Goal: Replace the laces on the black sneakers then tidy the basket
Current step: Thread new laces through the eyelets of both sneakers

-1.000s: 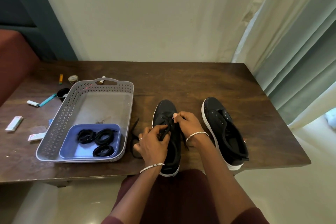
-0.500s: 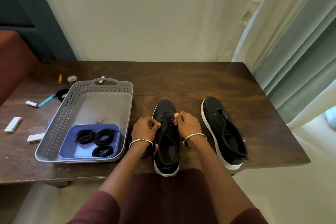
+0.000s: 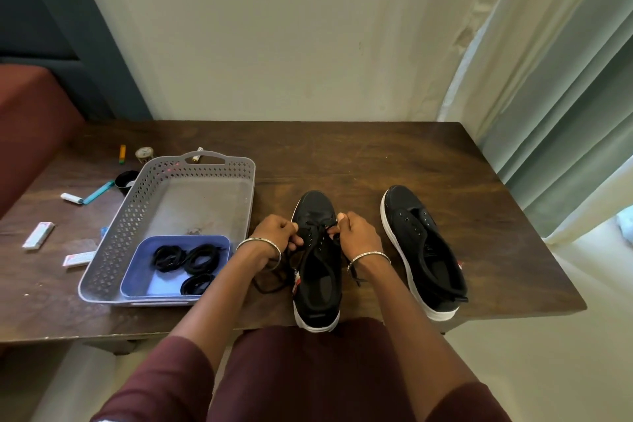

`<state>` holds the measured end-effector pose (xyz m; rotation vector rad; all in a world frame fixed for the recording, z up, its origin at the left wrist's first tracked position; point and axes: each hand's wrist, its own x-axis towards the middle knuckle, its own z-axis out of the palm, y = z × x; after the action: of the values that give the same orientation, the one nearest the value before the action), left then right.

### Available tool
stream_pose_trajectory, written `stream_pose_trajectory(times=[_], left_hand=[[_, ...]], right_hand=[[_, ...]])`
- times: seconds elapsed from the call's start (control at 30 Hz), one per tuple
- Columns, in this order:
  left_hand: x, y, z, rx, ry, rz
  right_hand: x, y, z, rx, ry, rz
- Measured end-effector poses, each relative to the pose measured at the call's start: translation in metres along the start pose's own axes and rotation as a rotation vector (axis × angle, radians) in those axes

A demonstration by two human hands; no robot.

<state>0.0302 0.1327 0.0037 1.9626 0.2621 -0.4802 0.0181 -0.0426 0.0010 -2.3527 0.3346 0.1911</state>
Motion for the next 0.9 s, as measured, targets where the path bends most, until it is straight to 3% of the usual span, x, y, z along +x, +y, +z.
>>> stream_pose_trajectory(times=[0.2, 0.33, 0.4, 0.47, 0.57, 0.7, 0.9], left_hand=[[-0.035, 0.034, -0.019, -0.129, 0.009, 0.085], [-0.072, 0.061, -0.039, -0.332, -0.069, 0.162], [-0.092, 0.072, -0.045, -0.391, -0.121, 0.195], [-0.107, 0.078, -0.047, -0.365, -0.151, 0.228], [-0.123, 0.079, -0.042, -0.318, -0.16, 0.268], [-0.132, 0.075, -0.037, -0.279, -0.146, 0.263], [-0.125, 0.053, -0.039, 0.184, 0.064, 0.411]], right_hand=[[0.001, 0.008, 0.0, 0.198, 0.015, 0.035], [-0.03, -0.006, -0.017, -0.183, 0.165, -0.003], [-0.058, -0.021, -0.022, -0.236, 0.273, -0.032], [-0.082, -0.035, -0.02, 0.118, 0.173, -0.179], [-0.115, -0.057, -0.017, 0.73, -0.13, -0.237], [-0.138, -0.064, -0.019, 0.931, -0.209, -0.305], [-0.148, -0.048, -0.05, 1.2, -0.306, -0.045]])
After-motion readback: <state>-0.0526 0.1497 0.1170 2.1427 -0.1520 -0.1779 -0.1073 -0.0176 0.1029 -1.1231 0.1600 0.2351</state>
